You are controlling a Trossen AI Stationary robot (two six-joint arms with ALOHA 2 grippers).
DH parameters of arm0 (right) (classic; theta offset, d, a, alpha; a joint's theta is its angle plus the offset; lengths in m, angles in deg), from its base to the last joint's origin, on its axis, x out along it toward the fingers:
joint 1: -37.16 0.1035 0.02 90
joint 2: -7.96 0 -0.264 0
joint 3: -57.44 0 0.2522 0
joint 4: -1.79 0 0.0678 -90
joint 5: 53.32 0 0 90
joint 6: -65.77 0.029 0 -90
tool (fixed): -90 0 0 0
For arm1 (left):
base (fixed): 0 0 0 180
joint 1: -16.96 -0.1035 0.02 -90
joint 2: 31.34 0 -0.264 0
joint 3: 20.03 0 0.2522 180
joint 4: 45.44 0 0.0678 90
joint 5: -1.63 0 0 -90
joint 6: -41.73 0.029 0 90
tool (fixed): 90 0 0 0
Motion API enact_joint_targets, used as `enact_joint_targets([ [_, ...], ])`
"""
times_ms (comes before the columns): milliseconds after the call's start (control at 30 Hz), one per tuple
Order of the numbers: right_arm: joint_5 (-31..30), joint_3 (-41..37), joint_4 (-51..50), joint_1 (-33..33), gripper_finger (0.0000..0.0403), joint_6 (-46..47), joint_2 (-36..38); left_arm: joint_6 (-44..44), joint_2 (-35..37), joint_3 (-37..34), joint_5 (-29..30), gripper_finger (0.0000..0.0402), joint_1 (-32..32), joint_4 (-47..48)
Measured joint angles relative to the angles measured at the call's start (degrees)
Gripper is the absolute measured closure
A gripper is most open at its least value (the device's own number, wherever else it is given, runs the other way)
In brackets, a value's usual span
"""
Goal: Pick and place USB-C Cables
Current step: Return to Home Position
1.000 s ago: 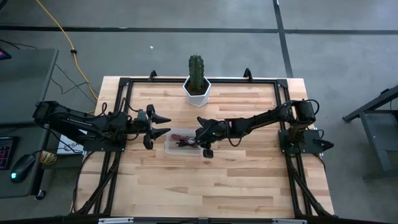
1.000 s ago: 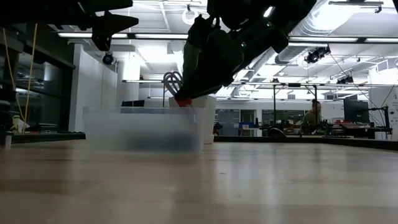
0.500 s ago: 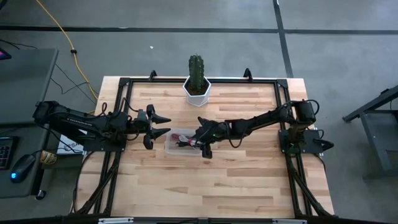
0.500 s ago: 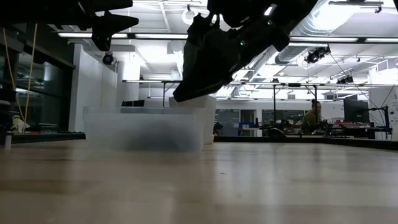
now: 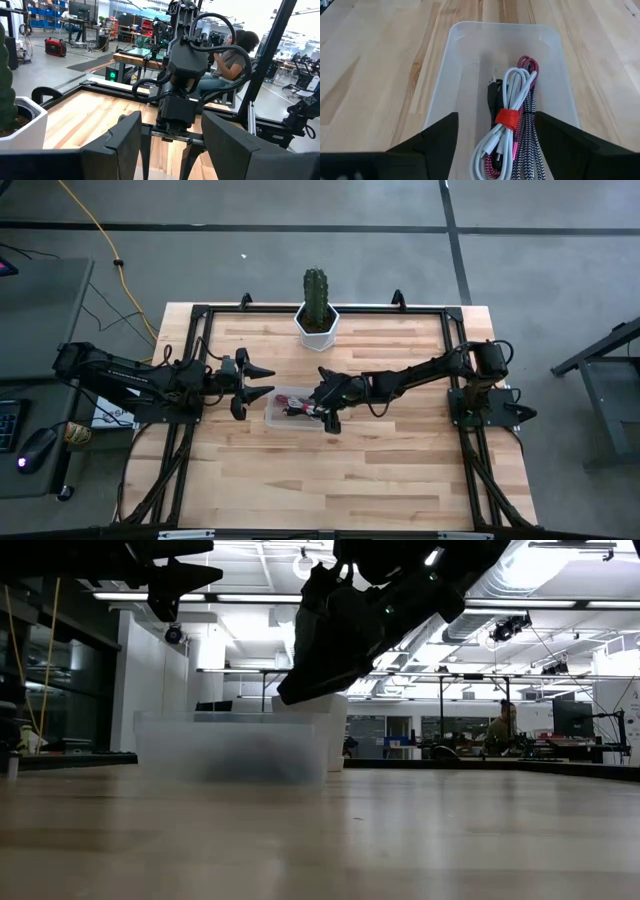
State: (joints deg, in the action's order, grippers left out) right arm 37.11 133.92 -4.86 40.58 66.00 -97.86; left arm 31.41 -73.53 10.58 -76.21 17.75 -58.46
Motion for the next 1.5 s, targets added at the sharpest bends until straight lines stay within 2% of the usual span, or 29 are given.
enact_joint_targets([
  [667, 0.0, 0.0, 0.0, -0.2, 0.0151, -0.5, 0.0, 0.0, 0.0, 0.0, 0.0, 0.0213, 0.0, 0.0],
  [967, -0.3, -0.1, -1.1, -2.0, 0.0151, -0.3, 6.0, 0.0, 0.0, 0.0, 0.0, 0.0213, 0.0, 0.3],
  [1200, -1.5, -6.5, 7.6, -1.9, 0.0151, -1.3, 14.7, 0.0, 0.0, 0.0, 0.0, 0.0213, 0.0, 0.6],
  [1500, -3.5, -19.3, 27.7, -1.9, 0.0151, -1.0, 26.8, 0.0, 0.0, 0.0, 0.0, 0.0213, 0.0, 0.3],
])
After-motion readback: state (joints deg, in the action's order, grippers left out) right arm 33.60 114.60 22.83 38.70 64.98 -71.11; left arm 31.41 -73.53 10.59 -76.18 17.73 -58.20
